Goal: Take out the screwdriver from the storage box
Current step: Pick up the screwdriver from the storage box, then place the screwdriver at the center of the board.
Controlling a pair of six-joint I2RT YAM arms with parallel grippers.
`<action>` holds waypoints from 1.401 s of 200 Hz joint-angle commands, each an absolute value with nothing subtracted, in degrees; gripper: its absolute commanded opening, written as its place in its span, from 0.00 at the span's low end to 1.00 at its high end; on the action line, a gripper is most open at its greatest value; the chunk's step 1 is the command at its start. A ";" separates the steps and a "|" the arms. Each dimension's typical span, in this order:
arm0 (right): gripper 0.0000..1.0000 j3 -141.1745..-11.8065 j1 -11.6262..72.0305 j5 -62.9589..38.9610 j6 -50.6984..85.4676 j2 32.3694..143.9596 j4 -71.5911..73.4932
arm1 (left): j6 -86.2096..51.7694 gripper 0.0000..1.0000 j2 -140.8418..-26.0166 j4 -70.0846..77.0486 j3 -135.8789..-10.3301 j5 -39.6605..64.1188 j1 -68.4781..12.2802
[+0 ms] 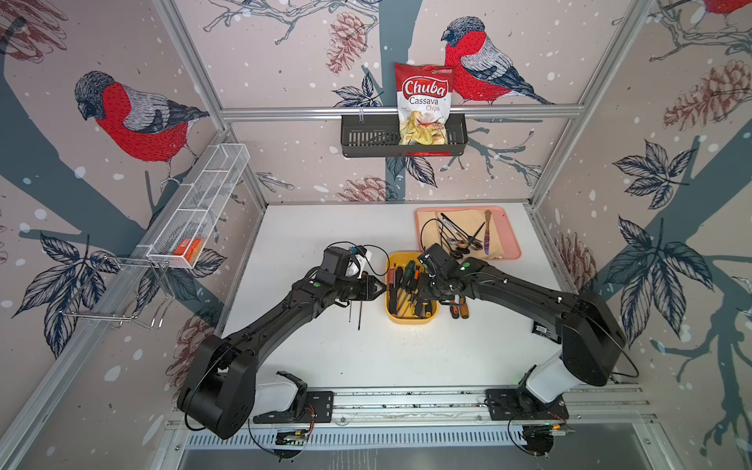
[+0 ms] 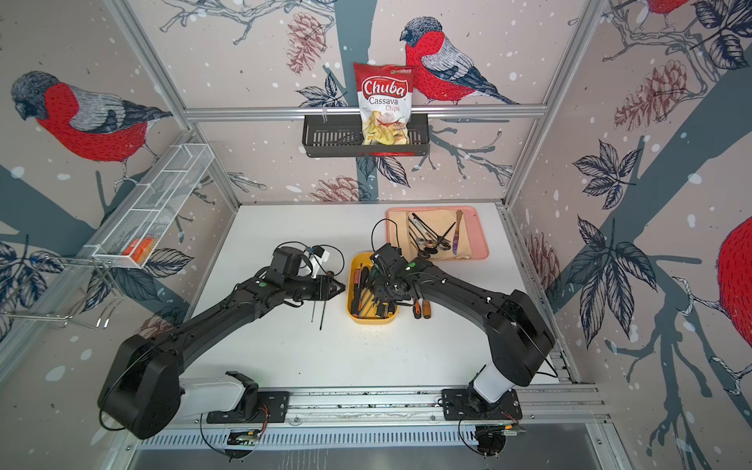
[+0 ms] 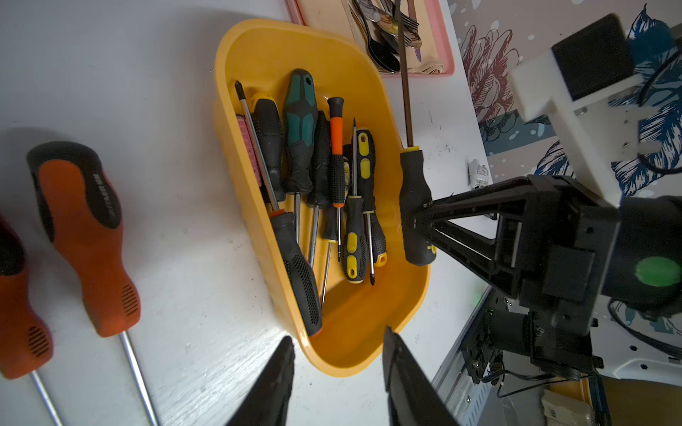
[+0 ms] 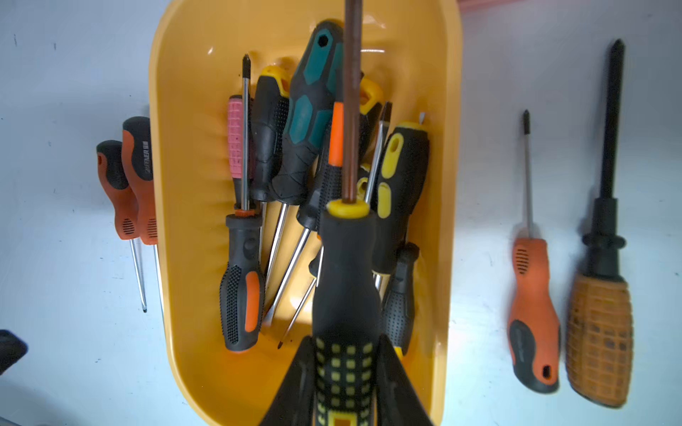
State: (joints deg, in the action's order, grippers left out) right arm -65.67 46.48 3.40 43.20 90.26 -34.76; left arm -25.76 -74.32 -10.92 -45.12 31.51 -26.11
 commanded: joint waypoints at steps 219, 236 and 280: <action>0.17 -52.92 36.58 -1.34 30.23 86.96 -30.27 | -29.22 0.42 -76.65 -6.97 -46.60 28.45 -31.18; 0.17 -52.71 36.47 -1.50 30.30 88.01 -29.78 | -29.14 0.42 -76.71 -6.95 -46.56 28.24 -31.19; 0.18 -52.38 35.99 -2.26 30.41 90.34 -28.83 | -28.75 0.42 -77.08 -7.29 -46.80 28.25 -31.22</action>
State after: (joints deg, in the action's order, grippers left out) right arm -52.49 36.23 -1.58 31.27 89.58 -30.24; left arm -29.19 -76.93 -9.15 -46.68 28.45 -31.00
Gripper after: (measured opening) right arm 0.257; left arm 0.421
